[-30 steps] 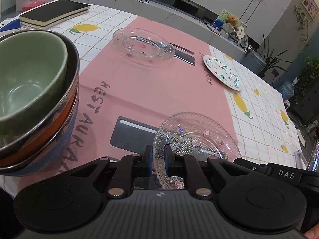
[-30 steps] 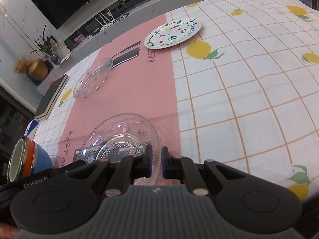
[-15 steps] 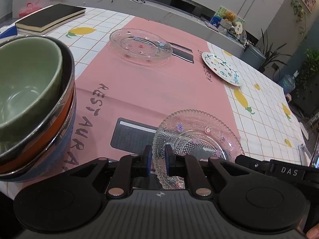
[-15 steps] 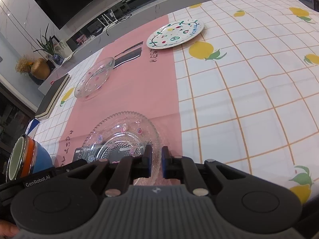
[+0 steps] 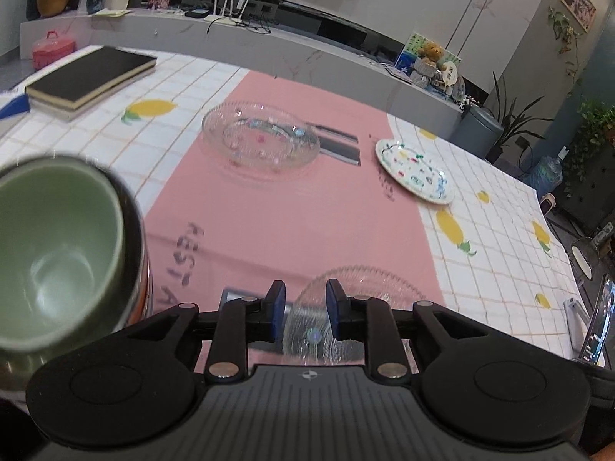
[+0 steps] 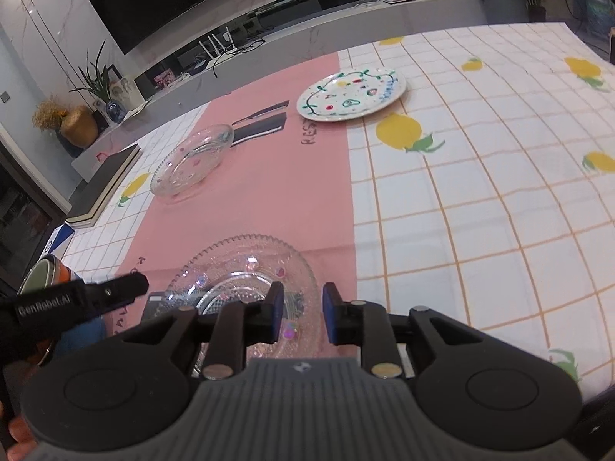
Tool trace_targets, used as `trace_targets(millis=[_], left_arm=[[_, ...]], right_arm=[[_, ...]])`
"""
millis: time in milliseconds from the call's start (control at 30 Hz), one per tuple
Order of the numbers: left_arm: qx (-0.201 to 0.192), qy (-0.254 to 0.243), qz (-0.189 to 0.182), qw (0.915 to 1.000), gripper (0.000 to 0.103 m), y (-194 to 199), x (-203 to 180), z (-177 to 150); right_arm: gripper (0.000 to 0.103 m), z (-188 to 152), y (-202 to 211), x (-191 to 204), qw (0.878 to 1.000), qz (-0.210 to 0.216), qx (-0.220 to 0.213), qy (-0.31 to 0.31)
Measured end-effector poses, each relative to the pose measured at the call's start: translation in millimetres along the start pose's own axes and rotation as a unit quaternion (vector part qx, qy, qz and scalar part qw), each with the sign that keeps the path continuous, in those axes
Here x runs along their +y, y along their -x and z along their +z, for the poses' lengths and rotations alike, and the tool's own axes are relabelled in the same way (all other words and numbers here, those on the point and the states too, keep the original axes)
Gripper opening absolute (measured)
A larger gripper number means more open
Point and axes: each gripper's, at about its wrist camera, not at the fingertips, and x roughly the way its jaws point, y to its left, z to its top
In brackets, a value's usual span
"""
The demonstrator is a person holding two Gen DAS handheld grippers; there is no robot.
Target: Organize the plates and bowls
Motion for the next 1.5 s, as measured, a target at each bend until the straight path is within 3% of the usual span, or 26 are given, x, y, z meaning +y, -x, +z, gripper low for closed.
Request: trace_targets(millis=[300, 633, 933, 1367, 1500], left_arm=[[0.006, 0.007, -0.025, 0.9996, 0.026, 5, -8, 55], [0.007, 0.027, -0.008, 0.9996, 0.027, -10, 5, 119], [0.044, 0.026, 0.017, 0.9986, 0.027, -47, 29, 156], [0.092, 0.054, -0.005, 0.9943, 0.028, -116, 70, 198], [0.102, 0.069, 0.008, 0.9923, 0.029, -138, 85, 203]], right_arm=[[0.028, 51, 6, 21, 0.999, -0.012, -0.017, 0.027], [0.031, 94, -12, 39, 0.999, 0.006, -0.017, 0.036], [0.037, 113, -50, 48, 0.999, -0.003, 0.009, 0.047], [0.035, 150, -126, 56, 0.998, 0.026, 0.041, 0.030], [0.035, 156, -152, 63, 0.997, 0.038, 0.059, 0.024]])
